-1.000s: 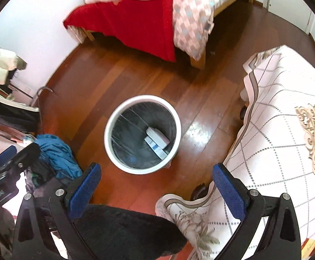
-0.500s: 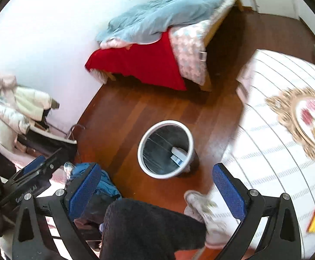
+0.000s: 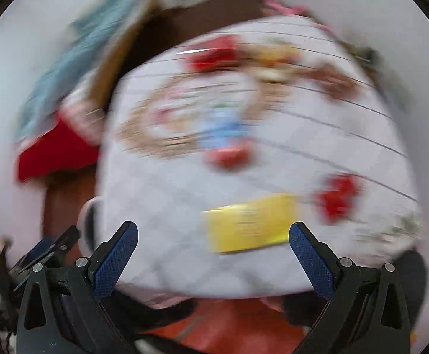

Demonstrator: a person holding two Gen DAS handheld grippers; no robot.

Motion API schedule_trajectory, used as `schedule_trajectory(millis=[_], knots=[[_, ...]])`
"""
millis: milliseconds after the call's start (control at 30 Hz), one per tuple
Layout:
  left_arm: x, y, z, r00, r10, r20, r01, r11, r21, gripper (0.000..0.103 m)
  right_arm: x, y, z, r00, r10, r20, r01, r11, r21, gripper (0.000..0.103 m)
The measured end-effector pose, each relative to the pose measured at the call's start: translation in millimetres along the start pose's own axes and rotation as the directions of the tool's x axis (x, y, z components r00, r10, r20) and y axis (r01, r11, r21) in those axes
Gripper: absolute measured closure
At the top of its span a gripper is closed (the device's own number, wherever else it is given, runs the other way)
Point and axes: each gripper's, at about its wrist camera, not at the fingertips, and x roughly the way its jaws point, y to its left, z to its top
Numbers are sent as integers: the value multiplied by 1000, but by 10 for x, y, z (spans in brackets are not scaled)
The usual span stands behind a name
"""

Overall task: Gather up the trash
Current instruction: 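Grasp the Pure Milk carton with the left tool while the right tool grasps the red wrapper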

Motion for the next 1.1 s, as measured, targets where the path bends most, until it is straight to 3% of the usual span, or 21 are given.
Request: schedule_trajectory(millis=[67, 167, 200, 433, 500, 667, 800, 867, 933, 967, 1100], knots=[[158, -306, 80, 1000, -14, -26, 15, 999, 48, 2, 45, -520, 34, 999, -52, 2, 51, 991, 123, 0], [355, -651, 169, 998, -19, -59, 25, 994, 105, 2, 177, -996, 37, 998, -69, -7, 68, 968, 241, 1], [409, -730, 206, 997, -19, -68, 28, 992, 120, 2, 234, -1099, 32, 998, -68, -12, 68, 960, 271, 8], [679, -1036, 444, 989, -67, -131, 85, 988, 132, 3, 620, -1251, 96, 999, -43, 23, 32, 941, 338, 34], [781, -1079, 549, 979, -119, -168, 137, 985, 103, 3, 682, -1164, 145, 998, -47, 46, 30, 949, 315, 66], [1057, -1158, 747, 956, -192, -221, 204, 978, 31, 3, 642, -1157, 291, 996, -65, 63, 43, 955, 293, 70], [1238, -1255, 854, 947, -208, -243, 217, 976, 11, 10, 589, -1183, 444, 992, -100, 73, 78, 961, 265, 70], [1263, -1304, 865, 950, -200, -241, 211, 977, 21, 28, 597, -1197, 521, 990, -122, 70, 101, 963, 250, 71], [1264, -1346, 879, 953, -190, -235, 205, 978, 38, 34, 615, -1209, 568, 989, -135, 65, 115, 963, 245, 71], [1255, -1357, 885, 956, -189, -226, 204, 978, 46, 51, 627, -1207, 584, 988, -137, 63, 118, 963, 243, 71], [1137, -1392, 880, 970, -174, -169, 188, 979, 74, 51, 668, -1140, 605, 988, -144, 58, 128, 967, 221, 71]])
